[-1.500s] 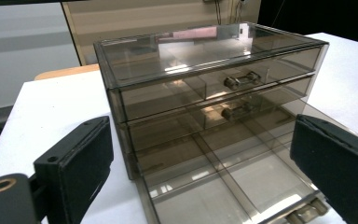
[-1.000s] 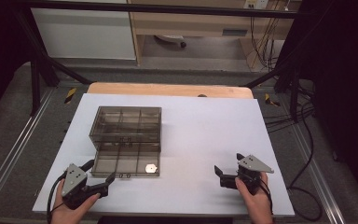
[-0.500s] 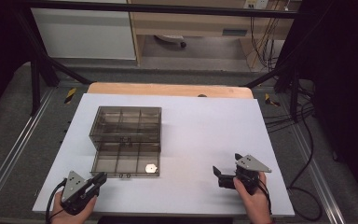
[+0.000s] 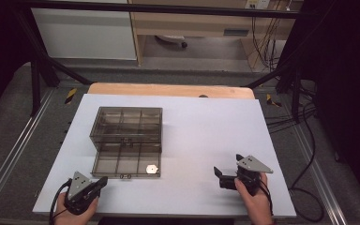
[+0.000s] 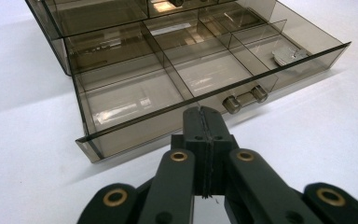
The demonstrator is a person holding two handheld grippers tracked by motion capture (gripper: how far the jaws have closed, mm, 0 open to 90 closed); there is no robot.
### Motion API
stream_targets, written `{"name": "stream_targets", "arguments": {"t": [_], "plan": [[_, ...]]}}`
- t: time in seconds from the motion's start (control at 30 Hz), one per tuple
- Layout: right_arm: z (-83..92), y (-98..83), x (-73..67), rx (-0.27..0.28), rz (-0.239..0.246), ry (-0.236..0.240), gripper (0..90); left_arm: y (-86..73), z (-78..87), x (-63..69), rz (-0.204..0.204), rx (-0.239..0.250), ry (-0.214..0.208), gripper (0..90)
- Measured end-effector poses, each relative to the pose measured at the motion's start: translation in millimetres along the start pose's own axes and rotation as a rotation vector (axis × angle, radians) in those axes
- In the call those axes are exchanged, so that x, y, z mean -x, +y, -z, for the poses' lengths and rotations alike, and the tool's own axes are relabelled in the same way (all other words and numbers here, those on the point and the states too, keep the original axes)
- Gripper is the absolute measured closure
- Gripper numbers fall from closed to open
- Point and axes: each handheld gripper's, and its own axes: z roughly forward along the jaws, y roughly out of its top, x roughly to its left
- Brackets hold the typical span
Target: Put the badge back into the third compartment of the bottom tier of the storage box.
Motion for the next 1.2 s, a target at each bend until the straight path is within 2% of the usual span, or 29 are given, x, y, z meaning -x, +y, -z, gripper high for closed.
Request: {"name": "stream_targets", "arguments": {"t": [0.1,0.3,0.37,0.47,0.6,1.2], "plan": [[-0.2,-0.4,1.2,-0.003,0.001,-0.003,3.4,0.1,-1.7,-0.2,0.008,0.002,-0.01,90.0],[-0.3,-0.2,0.2,-0.004,0.006,-0.002,3.3,0.0,-9.0,4.1,-0.01,-0.037,-0.024,90.0],[-0.4,-0.3,-0.1,-0.006,0.006,-0.004,3.3,-0.3,-13.1,3.7,0.001,-0.05,-0.026,90.0],[-0.8,-0.2,-0.3,-0.005,0.006,-0.004,3.4,0.6,-19.2,3.7,-0.007,-0.069,-0.032,90.0],[-1.0,-0.3,-0.7,-0.007,0.008,-0.004,3.3,2.9,-27.7,7.4,-0.039,-0.088,-0.04,90.0],[-1.7,-0.6,-1.8,-0.015,0.019,-0.004,3.3,5.3,-37.0,10.9,-0.048,-0.082,-0.054,90.0]]}}
